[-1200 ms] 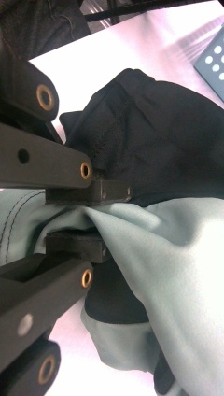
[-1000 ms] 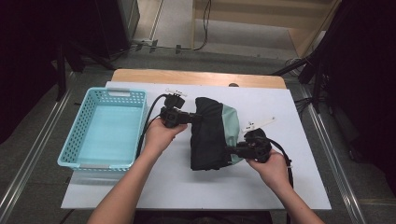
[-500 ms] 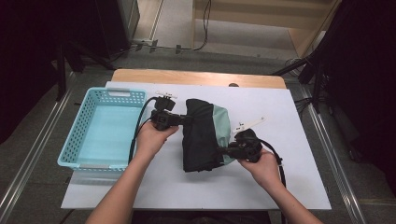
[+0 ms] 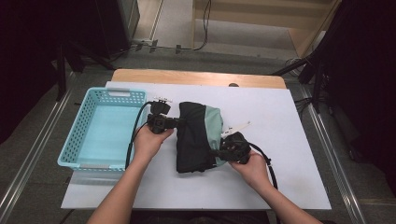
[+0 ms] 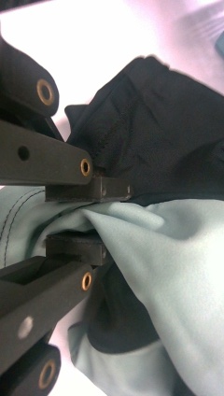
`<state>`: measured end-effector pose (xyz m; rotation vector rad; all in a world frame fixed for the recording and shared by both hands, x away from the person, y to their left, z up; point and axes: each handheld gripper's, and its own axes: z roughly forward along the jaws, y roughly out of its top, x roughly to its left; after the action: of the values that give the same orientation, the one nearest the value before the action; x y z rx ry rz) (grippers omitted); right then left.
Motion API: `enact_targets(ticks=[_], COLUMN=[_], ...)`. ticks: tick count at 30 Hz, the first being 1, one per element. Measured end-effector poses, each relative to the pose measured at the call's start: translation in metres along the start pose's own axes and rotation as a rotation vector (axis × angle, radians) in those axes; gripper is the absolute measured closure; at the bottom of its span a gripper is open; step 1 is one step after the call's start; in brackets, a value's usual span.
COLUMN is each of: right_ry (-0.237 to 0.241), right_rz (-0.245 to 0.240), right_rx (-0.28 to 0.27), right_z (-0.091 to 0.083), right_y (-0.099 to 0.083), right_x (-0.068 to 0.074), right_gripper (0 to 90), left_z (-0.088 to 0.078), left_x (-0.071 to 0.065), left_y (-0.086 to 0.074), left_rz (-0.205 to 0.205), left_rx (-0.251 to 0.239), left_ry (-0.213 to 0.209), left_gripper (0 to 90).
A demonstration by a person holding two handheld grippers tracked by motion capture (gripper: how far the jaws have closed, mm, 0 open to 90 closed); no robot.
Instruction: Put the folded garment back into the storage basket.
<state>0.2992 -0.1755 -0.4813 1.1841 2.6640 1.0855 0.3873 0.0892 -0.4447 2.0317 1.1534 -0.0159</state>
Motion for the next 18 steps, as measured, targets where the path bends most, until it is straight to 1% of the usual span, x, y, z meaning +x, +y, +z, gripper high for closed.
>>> enact_targets(ticks=[1,2,4,6,8,9,10,11,12,13,14,15,16,17,18], right_ry=[-0.004,-0.009,-0.013,-0.010,-0.007,-0.009,-0.009,-0.007,-0.009,-0.010,-0.007,-0.007,-0.008,-0.006,0.000], right_rz=[-0.006,-0.007,0.004,0.000,0.013,0.017,0.017,0.025,0.028,0.034,0.036,0.036,0.034,0.034,0.038], right_rx=[0.001,0.009,0.020,0.017,0.018,0.019,0.019,0.020,0.020,0.019,0.016,0.016,0.014,0.015,0.017], right_z=[0.002,0.005,0.007,0.008,0.009,0.010,0.010,0.010,0.010,0.010,0.009,0.009,0.009,0.009,0.010], right_y=[-0.001,-0.003,-0.005,-0.006,-0.008,-0.008,-0.008,-0.009,-0.009,-0.010,-0.010,-0.010,-0.011,-0.011,-0.012], right_x=[-0.001,-0.002,-0.003,-0.004,-0.005,-0.006,-0.006,-0.007,-0.008,-0.008,-0.009,-0.009,-0.009,-0.010,-0.010], right_gripper=[73.9,73.5,72.8,72.5,71.3,69.4,69.4,64.8,63.2,62.2,61.0,61.0,58.2,56.3,54.1], left_z=[0.000,0.002,0.003,0.004,0.005,0.005,0.005,0.003,0.001,0.001,0.000,-0.001,-0.002,-0.002,-0.002], left_x=[0.000,0.000,0.000,0.000,0.001,0.000,0.000,0.000,-0.001,-0.001,-0.002,-0.003,-0.004,-0.004,-0.004], left_y=[0.000,-0.001,-0.001,-0.002,-0.002,-0.002,-0.002,0.000,0.001,0.001,0.003,0.004,0.004,0.004,0.004], left_rz=[0.000,0.007,0.013,0.016,0.015,0.011,0.011,0.013,0.018,0.018,0.027,0.041,0.071,0.082,0.082], left_rx=[0.000,-0.002,-0.003,-0.005,-0.018,-0.027,-0.027,-0.033,-0.040,-0.040,-0.052,-0.063,-0.076,-0.082,-0.082], left_ry=[0.000,0.010,0.018,0.019,0.006,-0.001,-0.001,-0.017,-0.024,-0.024,-0.035,-0.034,-0.032,-0.027,-0.027], left_gripper=[80.0,80.0,79.9,79.8,79.3,78.3,76.2,72.5,69.6,63.7,56.5,56.5,45.8,41.1,38.8])
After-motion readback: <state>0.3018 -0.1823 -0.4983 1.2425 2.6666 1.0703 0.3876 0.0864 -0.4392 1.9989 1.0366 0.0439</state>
